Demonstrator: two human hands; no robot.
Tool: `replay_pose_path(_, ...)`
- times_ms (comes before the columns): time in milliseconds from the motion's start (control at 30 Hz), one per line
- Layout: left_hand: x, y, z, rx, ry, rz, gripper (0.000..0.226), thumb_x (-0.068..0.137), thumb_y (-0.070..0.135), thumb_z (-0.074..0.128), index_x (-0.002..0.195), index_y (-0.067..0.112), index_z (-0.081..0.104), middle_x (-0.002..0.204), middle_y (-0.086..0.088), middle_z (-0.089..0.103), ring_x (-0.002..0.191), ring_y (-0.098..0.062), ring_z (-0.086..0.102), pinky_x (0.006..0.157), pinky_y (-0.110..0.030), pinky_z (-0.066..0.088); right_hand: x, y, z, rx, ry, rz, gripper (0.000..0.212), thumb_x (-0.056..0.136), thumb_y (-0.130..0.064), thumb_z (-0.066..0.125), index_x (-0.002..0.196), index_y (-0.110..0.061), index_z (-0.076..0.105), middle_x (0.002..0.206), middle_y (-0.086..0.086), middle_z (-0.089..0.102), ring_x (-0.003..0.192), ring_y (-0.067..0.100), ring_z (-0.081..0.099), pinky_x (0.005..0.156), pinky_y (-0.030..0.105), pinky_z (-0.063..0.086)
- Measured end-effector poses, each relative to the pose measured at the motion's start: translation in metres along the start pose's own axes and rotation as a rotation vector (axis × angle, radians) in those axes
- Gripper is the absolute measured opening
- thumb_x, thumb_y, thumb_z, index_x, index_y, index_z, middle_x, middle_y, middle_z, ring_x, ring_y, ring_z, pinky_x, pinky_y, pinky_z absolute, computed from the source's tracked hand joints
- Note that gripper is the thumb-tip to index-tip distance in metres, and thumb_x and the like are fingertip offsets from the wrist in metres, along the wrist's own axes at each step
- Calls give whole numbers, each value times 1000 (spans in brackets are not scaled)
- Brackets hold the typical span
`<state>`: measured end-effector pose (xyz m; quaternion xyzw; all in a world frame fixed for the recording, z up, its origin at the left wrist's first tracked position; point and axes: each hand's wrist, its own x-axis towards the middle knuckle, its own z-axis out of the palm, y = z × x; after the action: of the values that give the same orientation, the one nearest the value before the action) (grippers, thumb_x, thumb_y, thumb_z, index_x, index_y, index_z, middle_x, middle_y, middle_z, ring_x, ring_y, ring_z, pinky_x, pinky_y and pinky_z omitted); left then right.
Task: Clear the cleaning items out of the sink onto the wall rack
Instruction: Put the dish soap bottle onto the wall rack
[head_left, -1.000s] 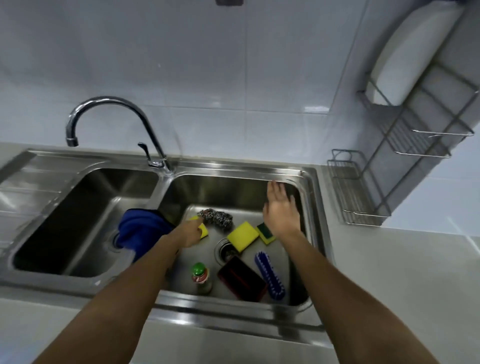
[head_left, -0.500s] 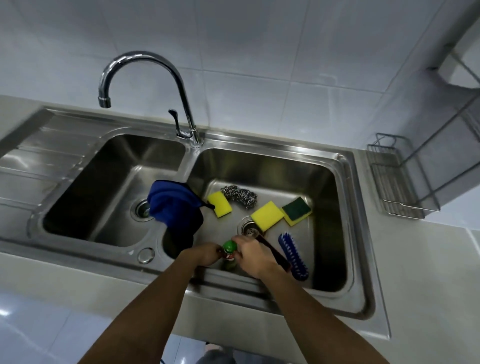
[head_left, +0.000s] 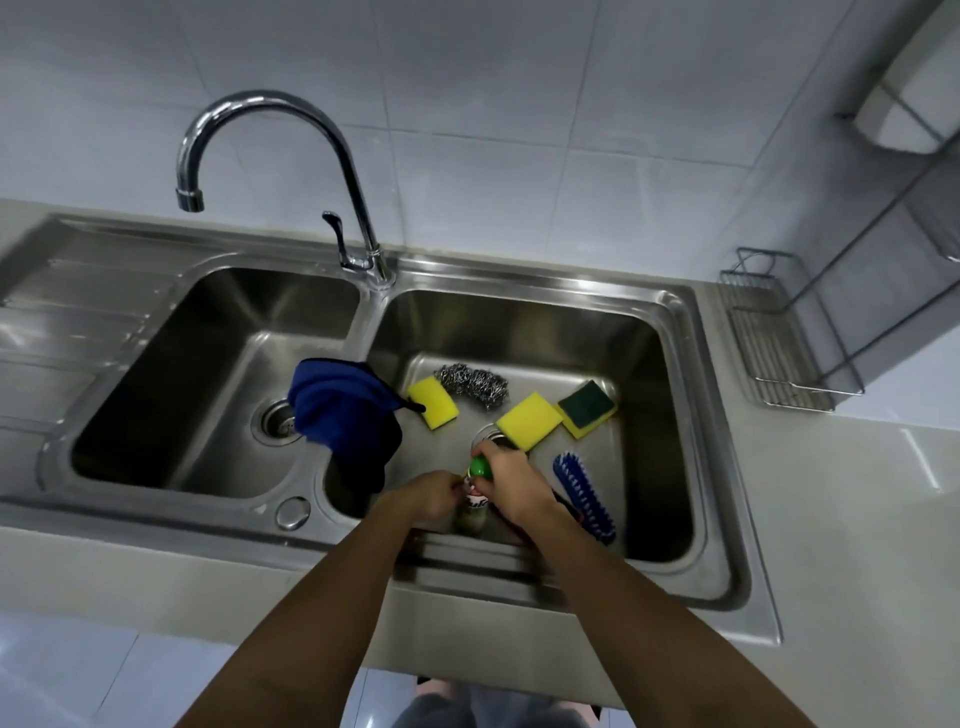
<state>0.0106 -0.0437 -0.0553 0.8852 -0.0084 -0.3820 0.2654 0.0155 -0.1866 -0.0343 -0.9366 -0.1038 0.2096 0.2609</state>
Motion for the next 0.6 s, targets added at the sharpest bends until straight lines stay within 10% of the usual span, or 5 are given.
replay_pose_path(333, -6, 154, -76, -114, 332, 450, 31, 96, 30, 52, 121, 14, 63, 107, -5, 71, 94, -8, 61, 73, -6, 45, -9, 32, -205, 360, 484, -15, 26, 76, -20, 78, 99, -12, 68, 82, 3, 68, 77, 17, 64, 76, 31, 54)
replay_pose_path(433, -9, 228, -98, -263, 443, 626, 32, 95, 21, 55, 125, 10, 59, 115, -9, 71, 105, -20, 66, 95, -33, 51, -28, 33, -296, 301, 636, -64, 22, 77, -26, 77, 94, -14, 68, 77, 4, 67, 70, 16, 64, 68, 26, 51)
replay_pose_path(600, -22, 346, -124, -330, 555, 868, 42, 96, 16, 53, 137, 18, 49, 127, 0, 65, 117, -14, 62, 102, -34, 48, -68, 48, -427, 138, 825, -89, 27, 78, -32, 73, 97, -13, 67, 84, 8, 71, 76, 24, 67, 77, 39, 57)
